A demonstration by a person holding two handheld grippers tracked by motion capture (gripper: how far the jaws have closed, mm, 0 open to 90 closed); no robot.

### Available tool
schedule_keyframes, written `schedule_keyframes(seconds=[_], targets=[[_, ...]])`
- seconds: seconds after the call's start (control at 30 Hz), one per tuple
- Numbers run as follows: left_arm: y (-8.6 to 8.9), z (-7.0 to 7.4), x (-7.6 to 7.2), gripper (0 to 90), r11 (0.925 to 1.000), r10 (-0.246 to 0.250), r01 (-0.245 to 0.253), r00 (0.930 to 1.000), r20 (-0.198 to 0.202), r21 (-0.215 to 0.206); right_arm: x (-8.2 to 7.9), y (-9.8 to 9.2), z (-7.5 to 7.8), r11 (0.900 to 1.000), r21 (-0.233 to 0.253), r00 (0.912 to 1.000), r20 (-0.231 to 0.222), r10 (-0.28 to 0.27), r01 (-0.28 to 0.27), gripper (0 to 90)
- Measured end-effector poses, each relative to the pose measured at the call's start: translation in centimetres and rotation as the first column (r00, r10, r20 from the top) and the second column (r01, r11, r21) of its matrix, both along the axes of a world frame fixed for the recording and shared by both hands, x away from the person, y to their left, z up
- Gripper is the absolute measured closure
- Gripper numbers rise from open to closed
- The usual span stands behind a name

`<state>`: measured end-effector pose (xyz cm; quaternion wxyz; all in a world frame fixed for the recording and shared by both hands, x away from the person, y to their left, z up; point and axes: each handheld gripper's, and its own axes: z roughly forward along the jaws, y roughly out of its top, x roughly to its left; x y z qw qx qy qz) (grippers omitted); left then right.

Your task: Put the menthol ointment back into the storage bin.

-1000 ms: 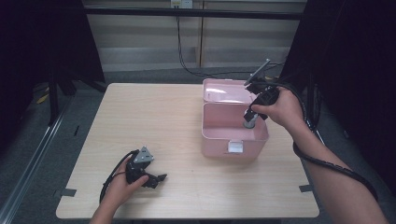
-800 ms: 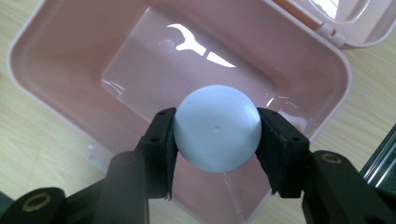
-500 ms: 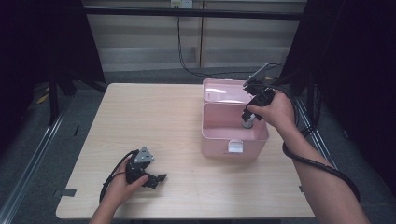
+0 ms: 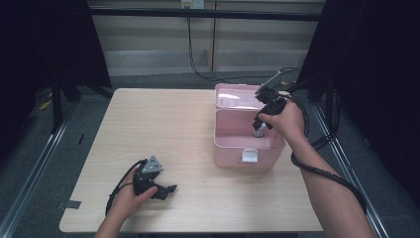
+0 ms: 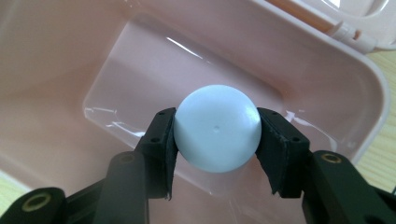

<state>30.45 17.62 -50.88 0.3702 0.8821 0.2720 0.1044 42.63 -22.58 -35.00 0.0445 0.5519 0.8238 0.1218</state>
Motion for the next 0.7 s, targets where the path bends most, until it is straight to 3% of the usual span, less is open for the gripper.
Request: schedule_keyframes(seconds=[0.7], targets=[[0.0, 0.0, 0.0, 6.4, 1.0000, 0.000, 0.000, 1.0000, 0.000, 0.000, 2.0, 0.2, -2.9, 0.998, 0.004, 0.9980, 0.004, -0.063, 0.063, 50.5]])
